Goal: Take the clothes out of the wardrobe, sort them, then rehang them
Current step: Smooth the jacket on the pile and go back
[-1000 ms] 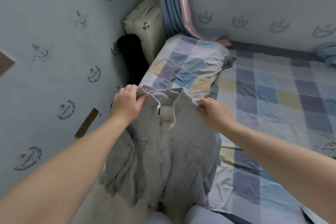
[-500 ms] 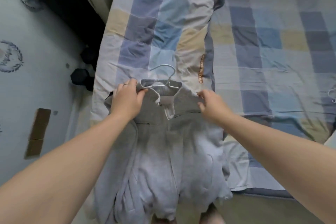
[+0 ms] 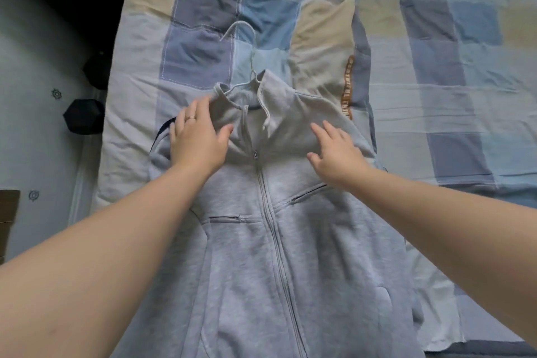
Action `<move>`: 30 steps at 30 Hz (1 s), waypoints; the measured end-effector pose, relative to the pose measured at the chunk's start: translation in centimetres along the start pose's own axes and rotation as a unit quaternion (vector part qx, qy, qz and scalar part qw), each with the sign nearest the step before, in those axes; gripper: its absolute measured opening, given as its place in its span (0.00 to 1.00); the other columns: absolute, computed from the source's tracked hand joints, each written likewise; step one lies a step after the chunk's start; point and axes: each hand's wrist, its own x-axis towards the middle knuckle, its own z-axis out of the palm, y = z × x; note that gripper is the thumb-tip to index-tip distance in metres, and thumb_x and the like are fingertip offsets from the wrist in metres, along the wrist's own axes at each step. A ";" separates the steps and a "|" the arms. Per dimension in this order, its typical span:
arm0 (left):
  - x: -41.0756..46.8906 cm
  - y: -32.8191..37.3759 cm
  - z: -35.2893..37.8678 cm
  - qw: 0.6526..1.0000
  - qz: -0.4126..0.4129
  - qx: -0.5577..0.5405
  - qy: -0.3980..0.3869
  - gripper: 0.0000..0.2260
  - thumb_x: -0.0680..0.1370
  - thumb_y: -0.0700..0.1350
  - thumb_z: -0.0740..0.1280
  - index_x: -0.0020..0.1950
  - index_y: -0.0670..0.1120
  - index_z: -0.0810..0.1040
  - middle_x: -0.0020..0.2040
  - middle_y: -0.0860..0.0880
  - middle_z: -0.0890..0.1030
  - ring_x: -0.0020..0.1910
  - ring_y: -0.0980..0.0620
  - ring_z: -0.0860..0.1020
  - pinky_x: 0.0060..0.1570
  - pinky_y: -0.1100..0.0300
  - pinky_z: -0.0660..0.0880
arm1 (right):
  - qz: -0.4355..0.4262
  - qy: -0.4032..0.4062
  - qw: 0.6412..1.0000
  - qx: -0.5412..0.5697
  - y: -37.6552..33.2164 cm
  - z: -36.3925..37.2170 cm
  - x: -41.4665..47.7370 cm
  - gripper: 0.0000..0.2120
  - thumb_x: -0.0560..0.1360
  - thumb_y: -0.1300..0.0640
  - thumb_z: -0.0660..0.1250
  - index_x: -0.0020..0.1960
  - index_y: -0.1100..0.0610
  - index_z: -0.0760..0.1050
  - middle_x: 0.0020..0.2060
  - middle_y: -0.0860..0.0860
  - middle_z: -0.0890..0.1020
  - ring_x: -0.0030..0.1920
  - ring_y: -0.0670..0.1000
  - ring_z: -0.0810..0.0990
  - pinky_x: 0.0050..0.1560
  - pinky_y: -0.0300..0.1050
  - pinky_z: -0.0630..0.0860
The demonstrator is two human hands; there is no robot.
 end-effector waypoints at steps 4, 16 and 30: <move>-3.0 -0.1 -0.2 0.997 -0.030 0.013 -0.076 0.31 0.80 0.59 0.62 0.80 0.51 0.56 0.82 0.48 0.54 0.80 0.45 0.51 0.77 0.46 0.50 | -0.013 -0.013 1.000 -0.008 -0.9 -0.5 -1.6 0.32 0.81 0.47 0.56 0.80 0.47 0.46 0.80 0.48 0.48 0.78 0.55 0.47 0.74 0.59 0.55; -19.0 5.4 -11.0 0.990 -0.094 0.029 -0.096 0.34 0.78 0.69 0.55 0.81 0.58 0.52 0.82 0.50 0.49 0.81 0.47 0.46 0.77 0.43 0.47 | -0.133 -0.031 0.988 -0.073 -0.2 -9.9 -16.7 0.31 0.81 0.44 0.56 0.79 0.45 0.45 0.80 0.46 0.46 0.79 0.54 0.46 0.75 0.58 0.56; -38.1 13.9 -20.4 0.985 -0.170 0.020 -0.007 0.37 0.74 0.73 0.48 0.81 0.59 0.47 0.82 0.53 0.43 0.80 0.49 0.40 0.76 0.40 0.42 | -0.335 -0.068 0.916 -0.208 0.9 -18.1 -32.0 0.32 0.81 0.42 0.54 0.79 0.42 0.40 0.79 0.45 0.44 0.79 0.53 0.45 0.76 0.56 0.53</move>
